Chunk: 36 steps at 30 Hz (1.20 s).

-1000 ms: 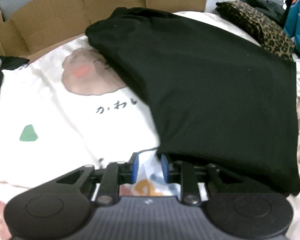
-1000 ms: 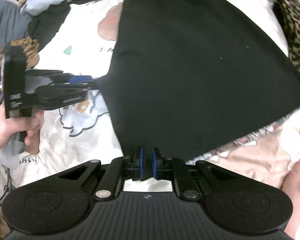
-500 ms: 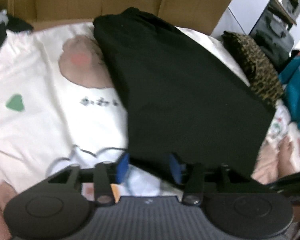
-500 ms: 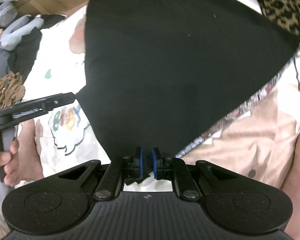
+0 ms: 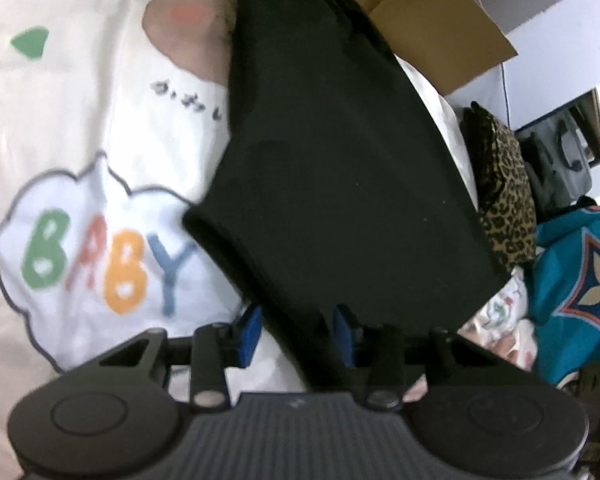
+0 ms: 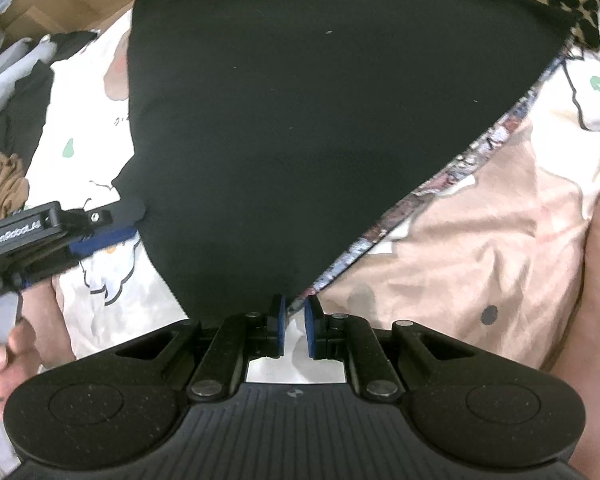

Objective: Fold clothes

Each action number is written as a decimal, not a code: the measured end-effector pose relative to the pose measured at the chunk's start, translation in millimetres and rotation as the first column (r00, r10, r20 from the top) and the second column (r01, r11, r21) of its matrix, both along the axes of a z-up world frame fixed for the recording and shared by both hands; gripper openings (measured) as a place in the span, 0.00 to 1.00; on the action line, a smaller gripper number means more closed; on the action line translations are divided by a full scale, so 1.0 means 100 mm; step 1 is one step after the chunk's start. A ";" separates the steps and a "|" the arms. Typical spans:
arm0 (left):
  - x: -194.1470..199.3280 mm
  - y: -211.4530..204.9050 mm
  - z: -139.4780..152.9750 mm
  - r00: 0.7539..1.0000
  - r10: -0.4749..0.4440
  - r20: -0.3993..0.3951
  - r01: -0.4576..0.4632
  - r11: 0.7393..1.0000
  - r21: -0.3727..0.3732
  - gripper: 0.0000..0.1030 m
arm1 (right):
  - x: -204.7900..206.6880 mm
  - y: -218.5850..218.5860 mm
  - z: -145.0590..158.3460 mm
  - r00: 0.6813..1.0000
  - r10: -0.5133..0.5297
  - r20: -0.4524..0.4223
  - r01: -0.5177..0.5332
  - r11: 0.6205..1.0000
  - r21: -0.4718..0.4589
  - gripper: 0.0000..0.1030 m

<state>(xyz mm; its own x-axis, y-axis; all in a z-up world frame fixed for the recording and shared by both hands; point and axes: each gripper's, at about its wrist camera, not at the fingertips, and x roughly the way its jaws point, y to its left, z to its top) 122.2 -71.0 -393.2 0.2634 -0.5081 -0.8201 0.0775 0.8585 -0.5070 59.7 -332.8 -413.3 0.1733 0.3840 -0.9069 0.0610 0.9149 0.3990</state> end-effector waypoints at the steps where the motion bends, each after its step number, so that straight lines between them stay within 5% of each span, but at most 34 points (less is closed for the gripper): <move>1: -0.03 -0.03 -0.01 1.000 -0.009 -0.003 0.009 1.000 0.002 0.31 | -0.01 -0.02 0.00 1.000 -0.013 0.003 0.013 1.000 0.013 0.13; 4: -0.11 -0.11 -0.05 1.000 -0.019 -0.025 0.019 1.000 0.013 0.08 | -0.03 -0.07 0.04 0.999 -0.042 0.018 0.042 0.999 0.028 0.37; 11: -0.31 -0.17 -0.09 0.998 -0.010 -0.061 0.010 1.000 0.007 0.04 | -0.03 -0.08 0.14 0.997 -0.050 0.052 0.050 0.999 0.001 0.37; 18: -0.45 -0.18 -0.13 0.993 0.034 -0.112 -0.037 0.999 -0.026 0.41 | -0.04 -0.12 0.15 0.997 -0.062 0.038 0.062 0.998 0.005 0.37; 29: -0.48 -0.15 -0.40 0.976 0.120 -0.183 -0.141 0.984 -0.105 0.48 | -0.10 -0.16 -0.04 0.987 -0.150 -0.058 0.157 0.976 0.149 0.38; 32: -0.47 -0.09 -0.46 0.967 0.142 -0.210 -0.175 0.973 -0.150 0.35 | -0.14 -0.16 -0.18 0.974 -0.200 -0.110 0.219 0.954 0.204 0.38; 33: -0.47 -0.08 -0.47 0.964 0.144 -0.222 -0.182 0.970 -0.161 0.19 | -0.16 -0.16 -0.23 0.967 -0.221 -0.126 0.245 0.943 0.227 0.37; 36: -0.46 -0.04 -0.48 0.956 0.154 -0.249 -0.202 0.963 -0.181 0.16 | -0.22 -0.14 -0.39 0.946 -0.264 -0.187 0.310 0.905 0.290 0.39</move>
